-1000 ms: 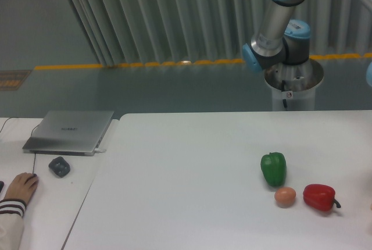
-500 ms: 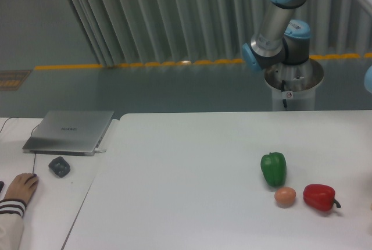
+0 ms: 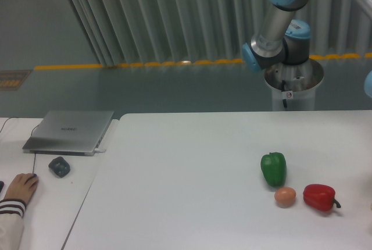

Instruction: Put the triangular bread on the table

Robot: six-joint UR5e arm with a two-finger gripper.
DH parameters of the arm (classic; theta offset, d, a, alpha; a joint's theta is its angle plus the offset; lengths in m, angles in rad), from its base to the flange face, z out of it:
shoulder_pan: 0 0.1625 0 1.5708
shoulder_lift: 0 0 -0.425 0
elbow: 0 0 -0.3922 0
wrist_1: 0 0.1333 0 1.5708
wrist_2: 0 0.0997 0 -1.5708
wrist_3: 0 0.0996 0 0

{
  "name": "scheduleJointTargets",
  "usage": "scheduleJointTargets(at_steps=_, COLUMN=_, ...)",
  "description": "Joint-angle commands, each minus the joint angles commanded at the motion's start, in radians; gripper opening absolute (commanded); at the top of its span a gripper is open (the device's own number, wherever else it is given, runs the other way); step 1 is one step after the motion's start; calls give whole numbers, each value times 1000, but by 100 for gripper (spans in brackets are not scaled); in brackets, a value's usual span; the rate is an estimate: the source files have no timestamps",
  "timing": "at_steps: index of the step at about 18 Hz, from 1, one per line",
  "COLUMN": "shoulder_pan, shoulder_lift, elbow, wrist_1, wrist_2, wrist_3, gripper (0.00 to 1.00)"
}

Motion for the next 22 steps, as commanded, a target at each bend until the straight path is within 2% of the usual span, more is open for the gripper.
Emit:
scheduleJointTargets(at_steps=15, shoulder_pan=6, shoulder_lift=-17, elbow=-2, wrist_1=0, wrist_2=0, wrist_3=-2, gripper=100)
scheduleJointTargets(at_steps=19, shoulder_pan=6, shoulder_lift=-20, elbow=-3, wrist_1=0, wrist_2=2, wrist_3=-3, gripper=90)
scheduleJointTargets(at_steps=22, shoulder_pan=6, shoulder_lift=-21, elbow=-3, wrist_1=0, wrist_2=2, wrist_3=-5, gripper=89)
